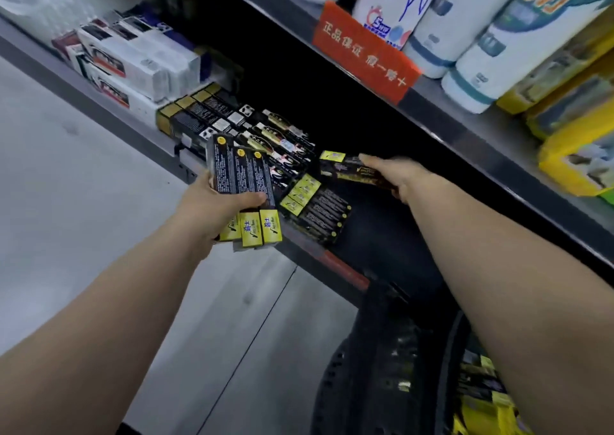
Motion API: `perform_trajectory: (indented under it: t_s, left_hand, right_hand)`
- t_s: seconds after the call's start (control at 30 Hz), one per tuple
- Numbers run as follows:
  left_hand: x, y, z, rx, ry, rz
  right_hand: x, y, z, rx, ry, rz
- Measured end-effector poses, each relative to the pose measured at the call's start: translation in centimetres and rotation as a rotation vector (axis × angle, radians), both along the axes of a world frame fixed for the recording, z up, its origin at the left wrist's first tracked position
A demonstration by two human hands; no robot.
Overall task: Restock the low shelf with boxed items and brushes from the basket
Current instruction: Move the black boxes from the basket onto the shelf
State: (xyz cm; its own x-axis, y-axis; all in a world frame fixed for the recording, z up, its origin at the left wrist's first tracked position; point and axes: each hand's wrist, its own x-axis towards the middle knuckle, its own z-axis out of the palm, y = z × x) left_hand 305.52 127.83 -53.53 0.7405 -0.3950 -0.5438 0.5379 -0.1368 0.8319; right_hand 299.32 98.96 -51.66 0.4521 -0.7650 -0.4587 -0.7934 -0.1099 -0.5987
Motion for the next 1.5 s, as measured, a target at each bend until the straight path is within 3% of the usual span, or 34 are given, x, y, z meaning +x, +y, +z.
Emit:
perform_trajectory:
  t_s: [0.2, 0.37, 0.53, 0.67, 0.8, 0.87, 0.9, 1.0, 1.07, 1.23, 1.5]
  left_hand:
    - [0.9, -3.0, -2.1, -0.019, -0.009, 0.003]
    - [0.8, -4.9, -2.5, -0.024, -0.032, 0.037]
    - [0.9, -4.3, -2.6, 0.007, -0.06, 0.03]
    - [1.0, -4.1, -2.9, 0.003, -0.004, 0.042]
    - [0.4, -4.5, -2.9, -0.051, 0.038, 0.015]
    - [0.2, -4.8, -2.8, -0.077, 0.065, -0.001]
    - [0.2, -4.8, -2.8, -0.091, 0.077, -0.006]
    - [0.0, -4.9, -2.4, -0.152, 0.086, -0.047]
    - [-0.1, -4.9, -2.1, -0.208, 0.099, -0.101]
    - [-0.7, -5.3, -1.9, -0.216, 0.13, -0.132]
    - [-0.2, -5.7, -2.8, -0.135, 0.086, -0.015]
  right_hand:
    - [1.5, -3.1, -5.2, -0.112, 0.123, 0.08]
    - [1.5, -2.2, -8.3, -0.172, 0.275, 0.382]
    - [2.5, -1.6, -9.0, -0.344, 0.572, 0.683]
    - [2.7, -0.9, -9.1, -0.292, 0.485, 0.74]
    - [2.6, 0.1, -8.0, -0.36, 0.649, 0.806]
    - [3.2, 1.2, -5.7, -0.385, 0.606, 0.832]
    - [3.4, 2.0, -4.3, -0.276, 0.482, 0.82]
    - [3.1, 5.8, -0.2, 0.393, -0.001, 0.557]
    - [2.2, 7.0, 0.8, 0.593, -0.137, 0.498]
    - [0.9, 4.9, 1.1, 0.649, -0.139, 0.559]
    - [-0.1, -3.4, -2.0, 0.341, -0.219, -0.072]
